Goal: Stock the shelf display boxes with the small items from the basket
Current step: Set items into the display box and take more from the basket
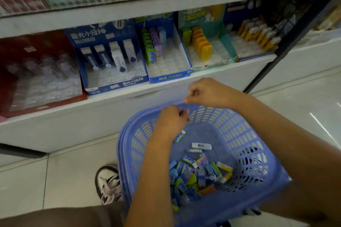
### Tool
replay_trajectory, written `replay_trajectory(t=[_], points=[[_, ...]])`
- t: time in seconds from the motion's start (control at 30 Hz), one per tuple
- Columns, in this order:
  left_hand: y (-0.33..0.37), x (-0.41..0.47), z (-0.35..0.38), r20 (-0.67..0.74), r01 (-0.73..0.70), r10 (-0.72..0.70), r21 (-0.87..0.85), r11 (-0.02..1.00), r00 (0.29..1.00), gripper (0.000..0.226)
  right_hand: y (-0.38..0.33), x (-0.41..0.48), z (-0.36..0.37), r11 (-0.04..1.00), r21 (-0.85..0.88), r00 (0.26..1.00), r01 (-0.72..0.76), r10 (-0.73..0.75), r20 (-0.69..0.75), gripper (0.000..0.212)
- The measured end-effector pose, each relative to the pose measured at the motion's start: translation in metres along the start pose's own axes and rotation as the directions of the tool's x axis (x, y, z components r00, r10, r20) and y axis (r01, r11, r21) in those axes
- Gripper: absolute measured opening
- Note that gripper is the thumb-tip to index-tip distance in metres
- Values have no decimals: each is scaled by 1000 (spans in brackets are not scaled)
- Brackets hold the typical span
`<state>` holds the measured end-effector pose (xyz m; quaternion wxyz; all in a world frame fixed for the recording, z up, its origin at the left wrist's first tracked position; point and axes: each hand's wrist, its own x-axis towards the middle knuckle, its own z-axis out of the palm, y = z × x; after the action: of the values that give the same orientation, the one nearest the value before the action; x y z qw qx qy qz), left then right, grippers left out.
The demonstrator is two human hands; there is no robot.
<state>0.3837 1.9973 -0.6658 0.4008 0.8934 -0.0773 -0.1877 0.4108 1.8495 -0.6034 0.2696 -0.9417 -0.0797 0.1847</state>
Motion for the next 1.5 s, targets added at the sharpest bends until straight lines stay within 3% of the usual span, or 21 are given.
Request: replay_trajectory(t=[0.07,0.13,0.2,0.3,0.37,0.43,0.57,0.73,0.8,0.83,0.9,0.93,1.0,1.03,1.17,1.27,1.4,1.5], points=[[-20,-2,27,248,57,-108,203,978,963,23,25,-16,32,992,-56,961,-117,127,245,29],[-43,-14,54,462,50,-232,373,926,856,14,52,-25,67,962,-149,851,-229,272,449,27],[-63,-31,77,594,12,-322,465,885,738,10,79,-34,101,927,-253,751,-278,374,543,23],[-85,-50,100,663,17,-412,516,857,625,39,109,-52,138,907,-329,670,-264,417,614,10],[-93,-54,107,661,30,-450,544,839,601,72,121,-55,152,926,-306,677,-221,371,636,36],[-96,-53,107,659,27,-446,543,839,606,80,133,-52,163,926,-308,703,-218,368,609,40],[-98,-48,107,657,83,-454,514,854,603,74,147,-46,188,906,-347,725,-242,406,556,25],[-99,-43,109,659,107,-453,495,862,601,66,155,-41,204,901,-311,757,-304,426,496,60],[-98,-42,108,661,87,-448,504,860,602,58,156,-39,207,904,-292,743,-311,423,518,61],[-97,-41,108,661,77,-439,502,862,608,49,156,-39,208,904,-292,734,-312,425,530,52],[-98,-41,110,620,110,-423,478,872,661,16,156,-42,210,890,-341,712,-301,448,541,30],[-99,-41,113,574,145,-416,458,877,706,13,156,-42,211,879,-372,702,-297,465,539,33],[-96,-41,115,491,203,-390,391,898,779,20,154,-44,210,877,-410,697,-251,457,552,40],[-92,-40,114,472,226,-375,343,912,797,11,153,-44,209,879,-417,698,-233,450,558,37],[-80,-31,115,484,218,-314,246,945,817,34,143,-40,188,907,-388,733,-161,373,568,32],[-68,-24,114,482,186,-242,162,969,842,11,126,-32,155,945,-245,767,-215,319,556,44],[-50,-16,99,517,231,-187,-21,973,836,26,100,-28,100,952,-28,790,-303,268,552,36],[-30,-12,74,545,356,-161,-273,894,823,14,85,-28,64,947,137,871,-292,204,447,33]])
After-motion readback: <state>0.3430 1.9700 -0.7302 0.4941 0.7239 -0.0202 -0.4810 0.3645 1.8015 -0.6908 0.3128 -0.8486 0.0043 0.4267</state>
